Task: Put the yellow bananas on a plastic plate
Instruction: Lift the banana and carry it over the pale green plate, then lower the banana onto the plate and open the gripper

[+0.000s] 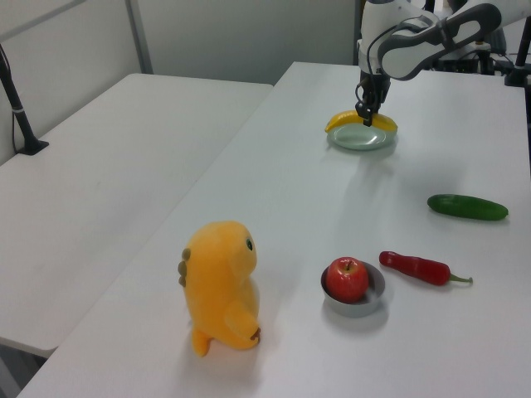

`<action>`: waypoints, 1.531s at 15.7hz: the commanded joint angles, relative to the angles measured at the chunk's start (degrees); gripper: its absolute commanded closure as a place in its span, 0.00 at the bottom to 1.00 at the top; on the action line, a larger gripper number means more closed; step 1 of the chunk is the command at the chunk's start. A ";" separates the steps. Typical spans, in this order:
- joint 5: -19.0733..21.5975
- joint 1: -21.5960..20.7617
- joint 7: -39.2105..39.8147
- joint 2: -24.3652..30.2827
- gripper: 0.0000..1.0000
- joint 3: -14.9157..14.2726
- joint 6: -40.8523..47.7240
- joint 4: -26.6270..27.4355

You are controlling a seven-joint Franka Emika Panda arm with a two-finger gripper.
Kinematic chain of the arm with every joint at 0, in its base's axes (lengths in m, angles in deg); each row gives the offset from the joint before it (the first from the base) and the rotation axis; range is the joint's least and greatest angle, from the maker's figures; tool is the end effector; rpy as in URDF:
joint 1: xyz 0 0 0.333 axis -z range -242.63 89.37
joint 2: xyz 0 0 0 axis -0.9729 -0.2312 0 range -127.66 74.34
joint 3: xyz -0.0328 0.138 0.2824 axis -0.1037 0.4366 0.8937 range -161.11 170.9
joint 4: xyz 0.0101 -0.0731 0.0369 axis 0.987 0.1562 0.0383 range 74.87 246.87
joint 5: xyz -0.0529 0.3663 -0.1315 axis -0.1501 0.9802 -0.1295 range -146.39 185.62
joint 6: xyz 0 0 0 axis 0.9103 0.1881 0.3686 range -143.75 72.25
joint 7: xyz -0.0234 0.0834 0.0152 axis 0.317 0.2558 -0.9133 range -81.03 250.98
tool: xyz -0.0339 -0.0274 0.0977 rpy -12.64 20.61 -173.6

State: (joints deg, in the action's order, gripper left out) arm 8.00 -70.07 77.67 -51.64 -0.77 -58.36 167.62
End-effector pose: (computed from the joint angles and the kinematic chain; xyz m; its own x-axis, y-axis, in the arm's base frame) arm 0.6652 -0.1421 0.3610 0.9702 -0.1918 0.1483 -0.2188 -0.9561 0.1947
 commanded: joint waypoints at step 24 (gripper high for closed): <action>10.47 -12.08 -3.15 15.66 0.00 0.22 20.25 1.07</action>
State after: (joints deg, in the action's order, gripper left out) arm 17.64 -77.34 76.75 -39.12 0.03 -42.95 167.22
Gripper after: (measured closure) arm 0.000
